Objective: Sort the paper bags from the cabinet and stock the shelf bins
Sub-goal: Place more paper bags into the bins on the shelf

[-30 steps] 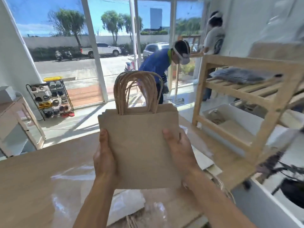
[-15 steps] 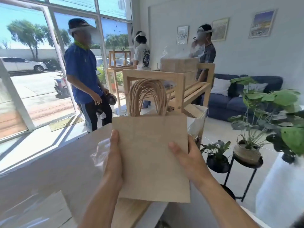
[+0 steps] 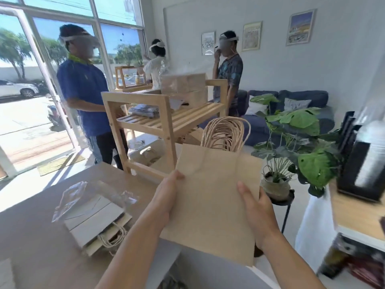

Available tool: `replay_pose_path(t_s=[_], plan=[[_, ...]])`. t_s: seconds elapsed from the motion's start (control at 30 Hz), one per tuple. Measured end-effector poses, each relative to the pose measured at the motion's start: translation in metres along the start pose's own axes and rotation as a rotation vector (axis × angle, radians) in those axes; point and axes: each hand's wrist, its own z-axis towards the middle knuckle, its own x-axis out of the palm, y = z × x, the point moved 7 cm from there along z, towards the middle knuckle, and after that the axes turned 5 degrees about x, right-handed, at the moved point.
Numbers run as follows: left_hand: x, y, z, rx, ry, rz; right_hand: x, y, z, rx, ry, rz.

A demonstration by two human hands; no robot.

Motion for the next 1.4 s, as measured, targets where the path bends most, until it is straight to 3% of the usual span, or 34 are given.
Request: replay_pose_path(t_s=[0.43, 0.73, 1.03, 1.4], plan=[[0.069, 0.029, 0.076, -0.151, 0.231, 0.14, -0.057, -0.016, 0.085, 0.278, -0.088, -0.02], [0.077, 0.025, 0.157, -0.145, 0.236, -0.002, -0.035, -0.012, 0.168, 0.326, -0.076, 0.004], [0.07, 0.029, 0.221, -0.154, 0.074, -0.048, 0.003, -0.016, 0.263, 0.364, 0.031, -0.095], [0.075, 0.014, 0.265, -0.091, -0.263, -0.106, 0.048, -0.007, 0.388, 0.326, 0.312, -0.142]])
